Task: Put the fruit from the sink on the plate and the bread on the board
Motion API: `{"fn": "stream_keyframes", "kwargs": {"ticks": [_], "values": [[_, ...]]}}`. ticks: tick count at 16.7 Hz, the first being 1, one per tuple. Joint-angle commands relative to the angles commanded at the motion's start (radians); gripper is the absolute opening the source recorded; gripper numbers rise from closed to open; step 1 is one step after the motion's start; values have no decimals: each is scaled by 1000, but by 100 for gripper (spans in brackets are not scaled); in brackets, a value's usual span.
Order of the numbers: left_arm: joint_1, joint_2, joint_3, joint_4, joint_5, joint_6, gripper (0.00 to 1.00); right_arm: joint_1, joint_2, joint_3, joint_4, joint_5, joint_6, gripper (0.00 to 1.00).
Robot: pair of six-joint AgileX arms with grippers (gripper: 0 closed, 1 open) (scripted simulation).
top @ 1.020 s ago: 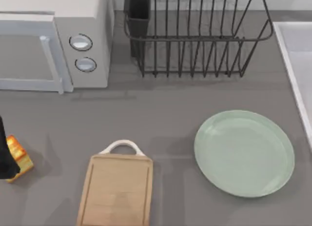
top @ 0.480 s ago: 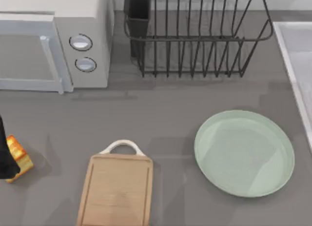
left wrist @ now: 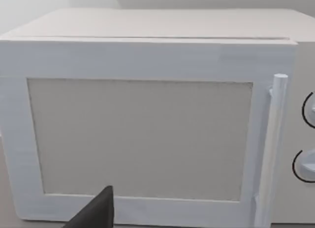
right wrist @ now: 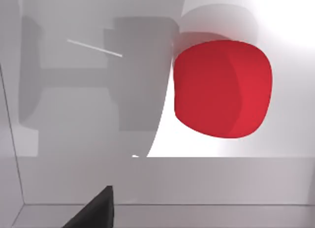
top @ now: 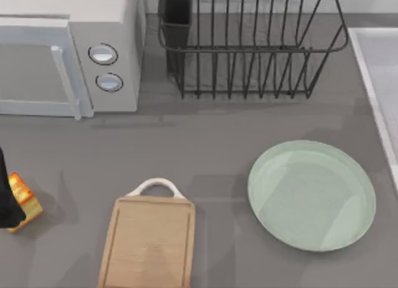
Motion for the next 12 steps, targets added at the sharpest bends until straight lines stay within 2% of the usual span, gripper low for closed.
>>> {"fn": "stream_keyframes", "kwargs": {"ticks": [4,12], "values": [[0,0,0,0,0,0,100,0,45,-35,72,0,1,100],[0,0,0,0,0,0,100,-4,262,-183,450,3,4,100]]}}
